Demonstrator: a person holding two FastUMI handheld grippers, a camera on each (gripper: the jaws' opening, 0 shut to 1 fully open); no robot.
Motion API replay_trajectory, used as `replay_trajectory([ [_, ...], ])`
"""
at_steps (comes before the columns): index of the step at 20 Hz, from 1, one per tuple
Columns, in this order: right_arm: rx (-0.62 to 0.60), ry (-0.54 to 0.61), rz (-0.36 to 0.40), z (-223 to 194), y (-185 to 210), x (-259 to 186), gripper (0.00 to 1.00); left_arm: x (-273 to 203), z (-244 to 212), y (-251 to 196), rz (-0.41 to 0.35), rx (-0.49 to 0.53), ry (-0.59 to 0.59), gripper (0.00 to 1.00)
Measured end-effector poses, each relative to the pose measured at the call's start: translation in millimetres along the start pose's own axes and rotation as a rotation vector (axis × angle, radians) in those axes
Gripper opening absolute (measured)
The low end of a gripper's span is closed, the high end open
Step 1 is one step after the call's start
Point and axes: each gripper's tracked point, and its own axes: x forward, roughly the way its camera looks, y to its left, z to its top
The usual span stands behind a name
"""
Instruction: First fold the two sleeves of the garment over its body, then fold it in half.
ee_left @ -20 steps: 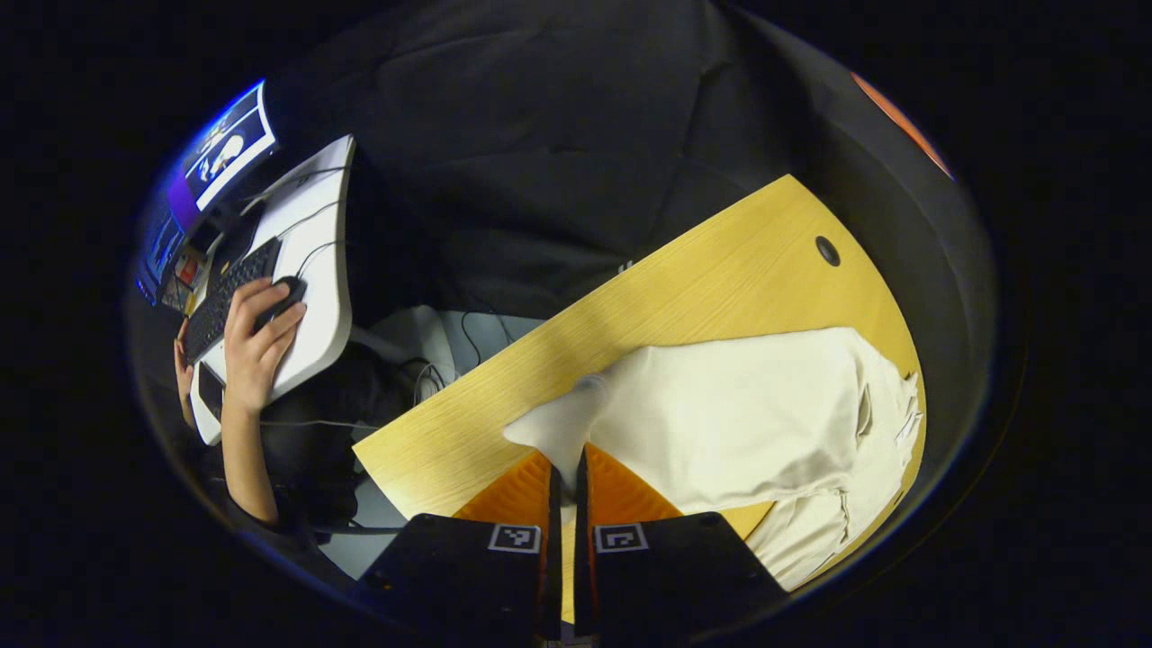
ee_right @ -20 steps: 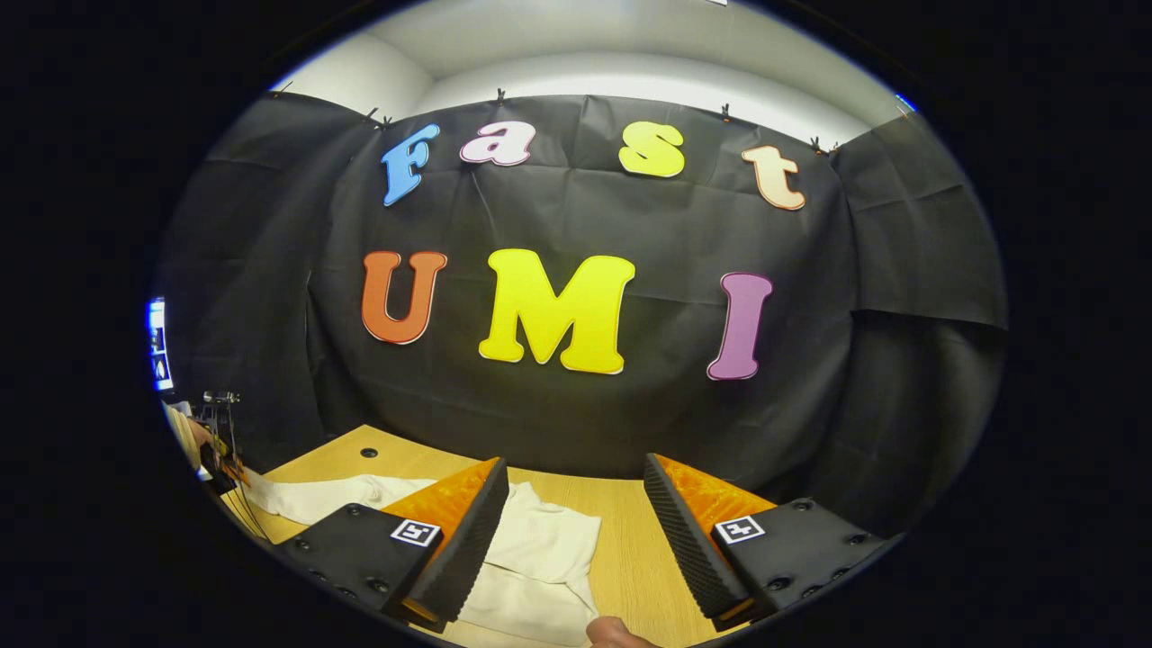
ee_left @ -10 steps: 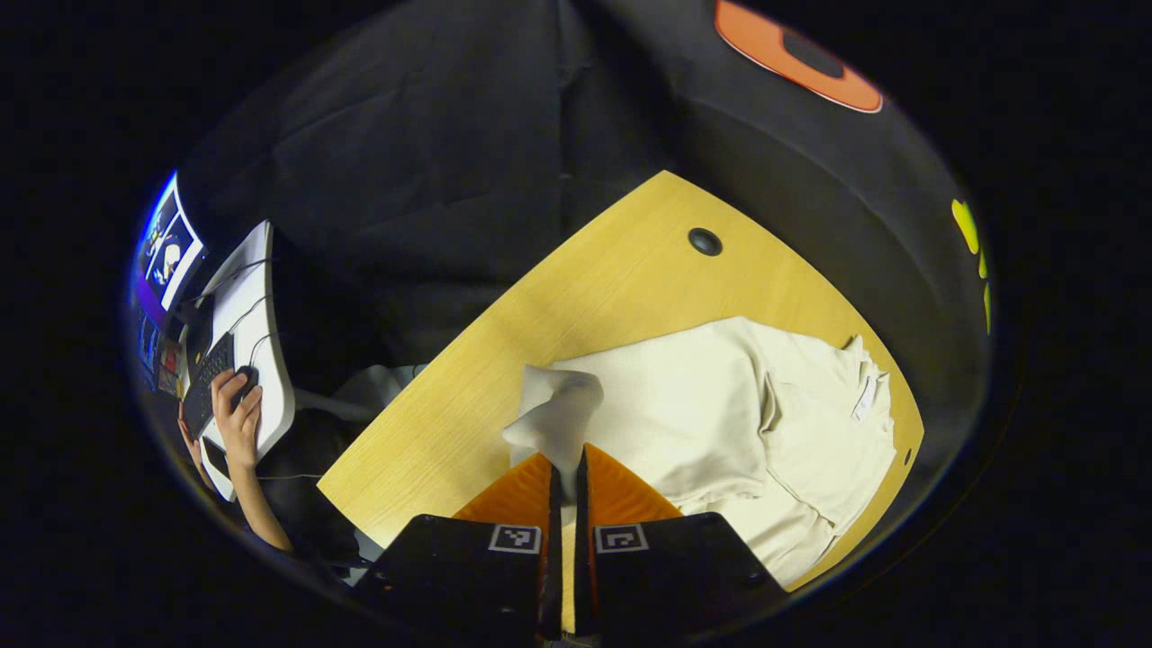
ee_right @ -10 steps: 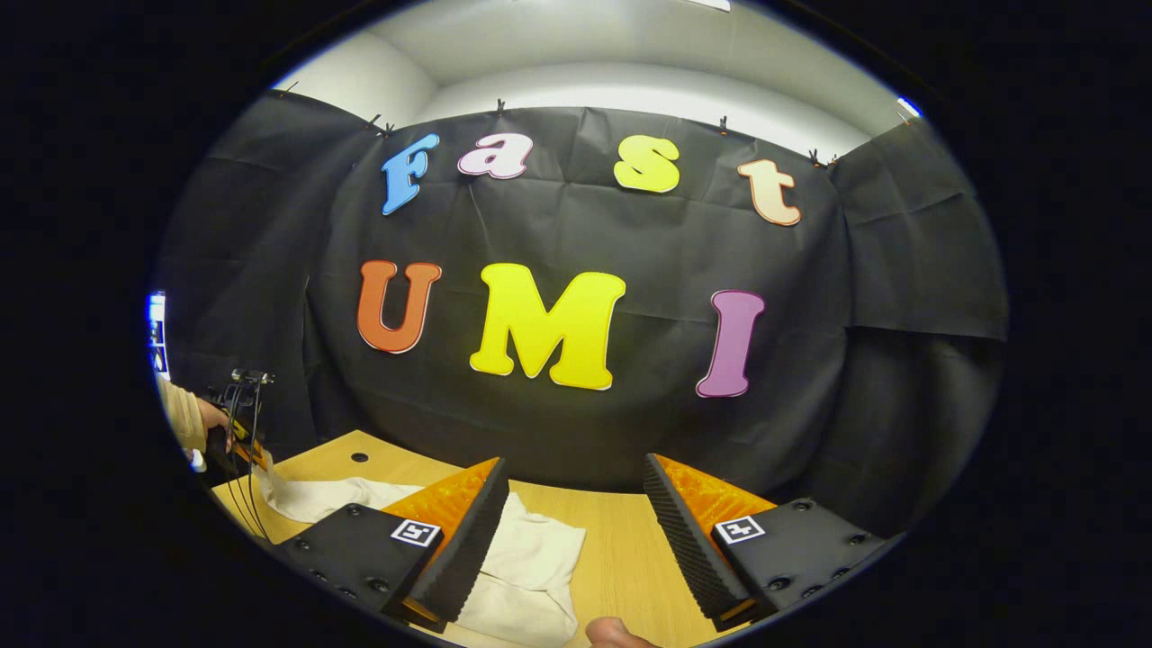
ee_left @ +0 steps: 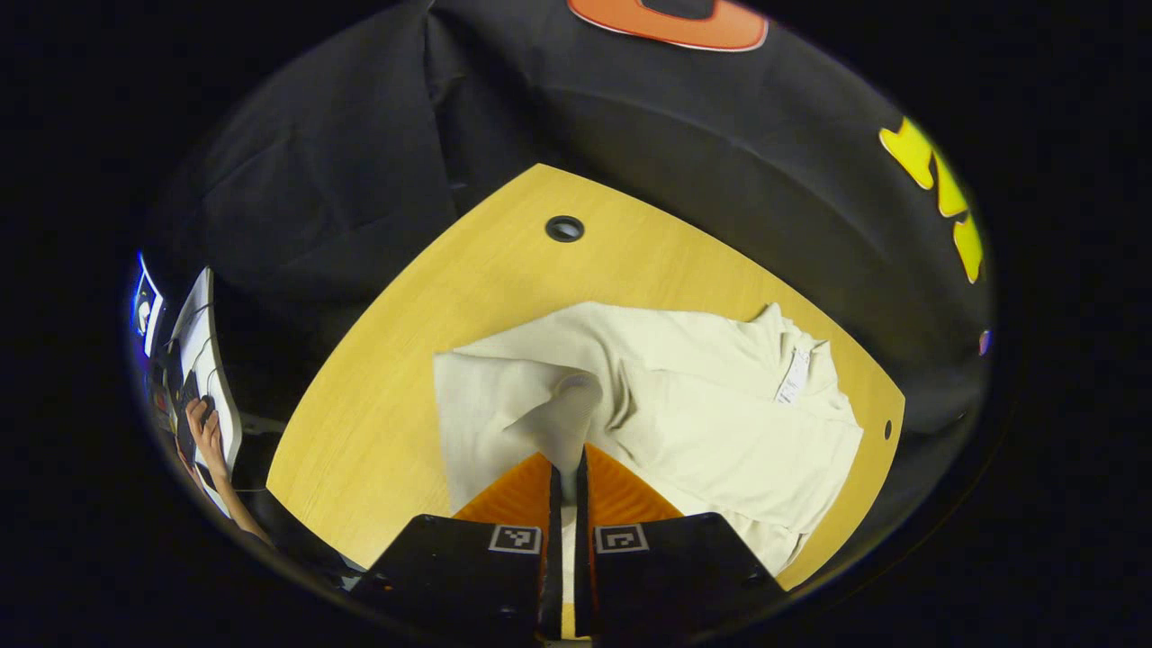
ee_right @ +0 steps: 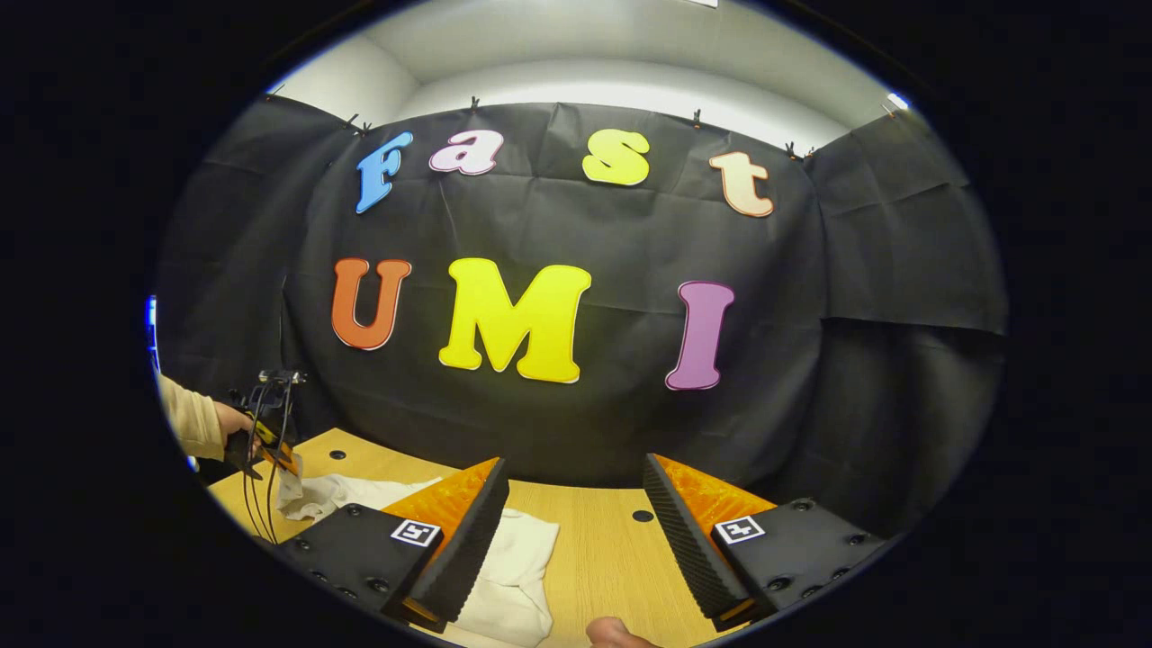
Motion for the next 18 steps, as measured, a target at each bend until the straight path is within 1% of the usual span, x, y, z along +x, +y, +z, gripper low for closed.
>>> replay_trajectory([
  [5,0.0,0.01,-0.033,-4.9,-23.9,-0.1,0.94,9.2,-11.0,-75.3,-0.044,0.101,0.016,0.08],
  [8,0.008,0.018,-0.058,-8.8,-37.9,0.3,0.94,12.7,-20.6,-130.1,-0.089,0.158,0.026,0.08],
  [11,0.004,0.024,-0.077,-11.2,-48.5,-0.2,0.94,18.7,-32.1,-180.6,-0.112,0.227,0.032,0.08],
  [16,-0.006,0.041,-0.088,-19.9,-58.6,-0.3,0.94,25.2,-51.9,-267.6,-0.182,0.275,0.059,0.08],
  [18,-0.009,0.051,-0.092,-23.9,-62.3,1.7,0.94,25.8,-59.3,-304.8,-0.208,0.31,0.07,0.08],
])
